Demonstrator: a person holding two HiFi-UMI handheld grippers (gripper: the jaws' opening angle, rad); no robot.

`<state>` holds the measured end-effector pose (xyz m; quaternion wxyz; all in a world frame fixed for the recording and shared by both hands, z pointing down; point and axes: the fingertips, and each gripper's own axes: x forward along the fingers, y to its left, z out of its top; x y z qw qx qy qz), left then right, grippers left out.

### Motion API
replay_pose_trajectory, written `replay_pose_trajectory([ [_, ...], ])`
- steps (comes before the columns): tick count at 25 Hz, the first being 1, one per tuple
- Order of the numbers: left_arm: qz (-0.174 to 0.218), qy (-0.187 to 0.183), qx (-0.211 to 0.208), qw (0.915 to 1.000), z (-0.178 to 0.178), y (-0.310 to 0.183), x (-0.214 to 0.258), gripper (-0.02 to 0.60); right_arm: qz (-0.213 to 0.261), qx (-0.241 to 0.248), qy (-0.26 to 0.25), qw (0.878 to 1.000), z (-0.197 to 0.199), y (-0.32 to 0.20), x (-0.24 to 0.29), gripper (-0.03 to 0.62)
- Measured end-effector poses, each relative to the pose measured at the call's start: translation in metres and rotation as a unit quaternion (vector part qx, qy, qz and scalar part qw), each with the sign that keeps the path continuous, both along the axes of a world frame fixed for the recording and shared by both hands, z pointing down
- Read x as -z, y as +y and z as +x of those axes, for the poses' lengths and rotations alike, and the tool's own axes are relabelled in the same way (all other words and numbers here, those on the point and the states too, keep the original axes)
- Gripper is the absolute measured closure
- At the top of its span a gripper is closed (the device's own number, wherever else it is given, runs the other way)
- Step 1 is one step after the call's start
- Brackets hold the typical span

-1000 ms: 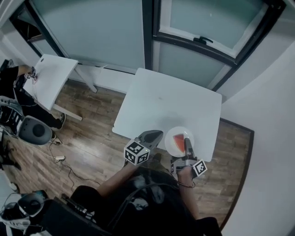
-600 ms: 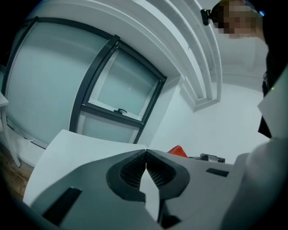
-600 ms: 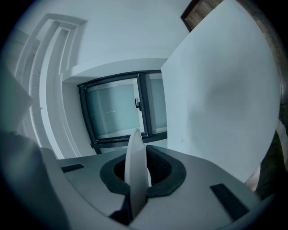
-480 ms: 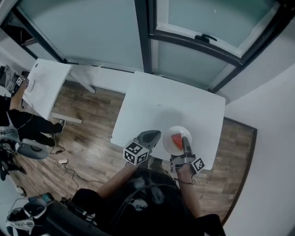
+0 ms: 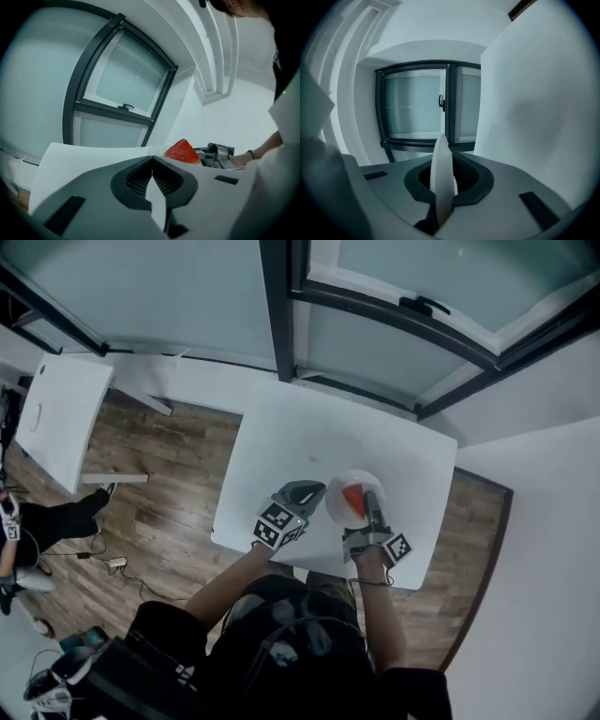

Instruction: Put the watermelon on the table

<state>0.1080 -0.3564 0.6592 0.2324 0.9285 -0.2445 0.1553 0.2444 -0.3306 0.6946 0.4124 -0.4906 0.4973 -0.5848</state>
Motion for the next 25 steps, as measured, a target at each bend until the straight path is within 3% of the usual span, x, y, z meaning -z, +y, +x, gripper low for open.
replay_pose_trajectory([
  [5, -0.01, 0.009, 0.027, 0.9995, 0.022, -0.045, -0.019, 0.577, -0.032, 0.014, 0.013, 0.999, 0.024, -0.057, -0.046, 0.571],
  [9, -0.012, -0.026, 0.027, 0.9992, 0.041, -0.074, -0.04, 0.577, -0.049, 0.038, 0.057, 0.996, 0.041, -0.119, -0.089, 0.571],
  [11, -0.008, -0.027, 0.028, 0.9992, 0.053, -0.092, -0.038, 0.577, -0.063, 0.05, 0.081, 0.994, 0.051, -0.149, -0.113, 0.57],
  [15, 0.008, -0.036, 0.034, 0.9987, 0.064, -0.13, -0.043, 0.577, -0.085, 0.037, 0.072, 0.993, 0.061, -0.196, -0.151, 0.571],
  [19, -0.011, -0.039, 0.056, 0.9976, 0.065, -0.148, -0.058, 0.577, -0.119, 0.033, 0.097, 0.988, 0.07, -0.218, -0.17, 0.571],
  [22, -0.022, -0.036, 0.062, 0.9972, 0.065, -0.149, -0.062, 0.577, -0.17, 0.047, 0.163, 0.971, 0.08, -0.232, -0.179, 0.569],
  [23, -0.024, -0.037, 0.062, 0.9971, 0.065, -0.147, -0.064, 0.577, -0.189, 0.069, 0.205, 0.958, 0.081, -0.236, -0.18, 0.558],
  [25, -0.027, -0.042, 0.059, 0.997, 0.066, -0.14, -0.064, 0.577, -0.219, 0.132, 0.3, 0.919, 0.079, -0.243, -0.179, 0.519],
])
